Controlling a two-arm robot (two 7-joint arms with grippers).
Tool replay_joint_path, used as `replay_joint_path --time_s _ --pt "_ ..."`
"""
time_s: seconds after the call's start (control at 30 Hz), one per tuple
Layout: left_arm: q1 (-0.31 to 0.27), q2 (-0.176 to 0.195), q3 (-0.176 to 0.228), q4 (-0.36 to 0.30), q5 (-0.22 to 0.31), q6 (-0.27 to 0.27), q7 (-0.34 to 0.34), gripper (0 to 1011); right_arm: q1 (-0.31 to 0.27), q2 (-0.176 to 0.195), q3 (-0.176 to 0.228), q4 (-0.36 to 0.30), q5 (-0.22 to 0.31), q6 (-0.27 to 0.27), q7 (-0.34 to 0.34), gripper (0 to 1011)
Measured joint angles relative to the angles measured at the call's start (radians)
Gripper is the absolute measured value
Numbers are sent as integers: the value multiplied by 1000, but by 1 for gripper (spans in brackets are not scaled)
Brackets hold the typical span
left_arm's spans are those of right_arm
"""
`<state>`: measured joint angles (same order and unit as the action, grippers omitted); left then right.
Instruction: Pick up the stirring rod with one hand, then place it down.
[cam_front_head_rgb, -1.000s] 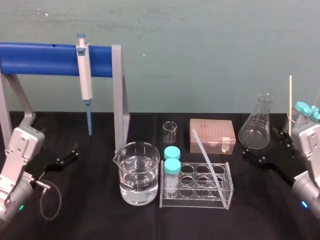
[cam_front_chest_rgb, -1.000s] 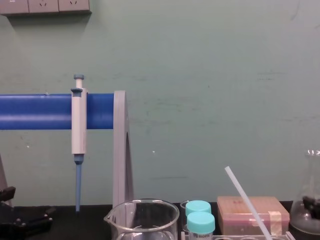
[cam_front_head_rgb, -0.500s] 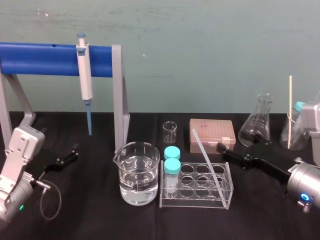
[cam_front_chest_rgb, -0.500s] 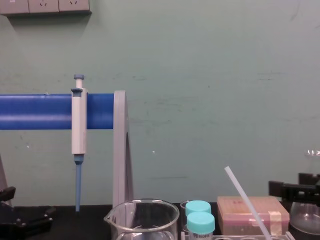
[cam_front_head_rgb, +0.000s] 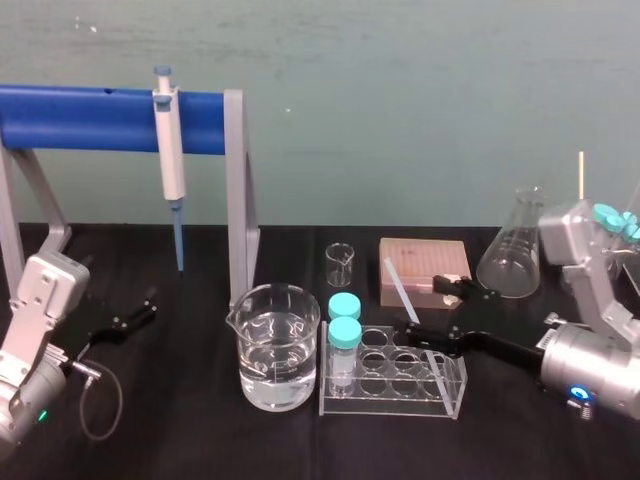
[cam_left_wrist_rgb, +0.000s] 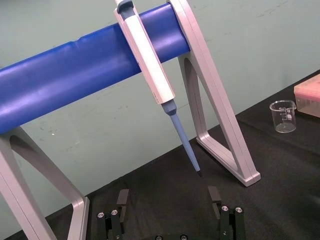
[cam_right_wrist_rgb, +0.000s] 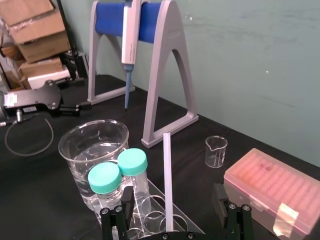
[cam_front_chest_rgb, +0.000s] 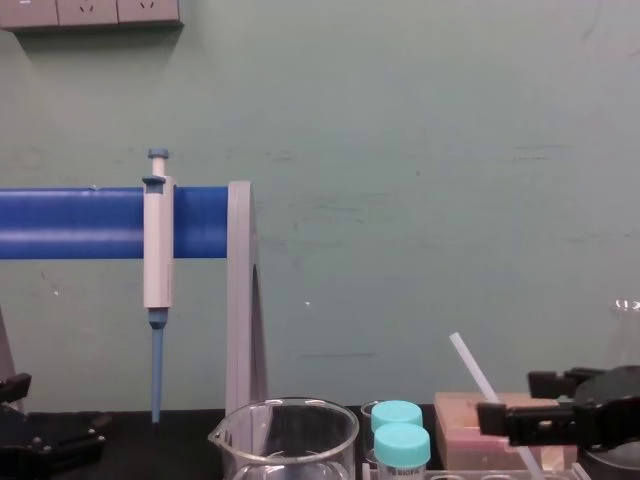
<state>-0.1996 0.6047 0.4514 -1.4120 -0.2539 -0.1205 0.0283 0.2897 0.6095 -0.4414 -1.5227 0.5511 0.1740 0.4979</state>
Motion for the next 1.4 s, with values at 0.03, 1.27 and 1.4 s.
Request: replay_joint_path --time_s 0.03,1.27,1.4 --pt "0 0 0 0 0 0 0 1000 6 -5 -5 6 -6 2 2 1004" --pt "0 0 0 0 0 0 0 1000 49 -36 -34 49 -50 8 3 483" --pt "0 0 0 0 0 0 0 1000 49 -36 -34 49 -50 7 3 335"
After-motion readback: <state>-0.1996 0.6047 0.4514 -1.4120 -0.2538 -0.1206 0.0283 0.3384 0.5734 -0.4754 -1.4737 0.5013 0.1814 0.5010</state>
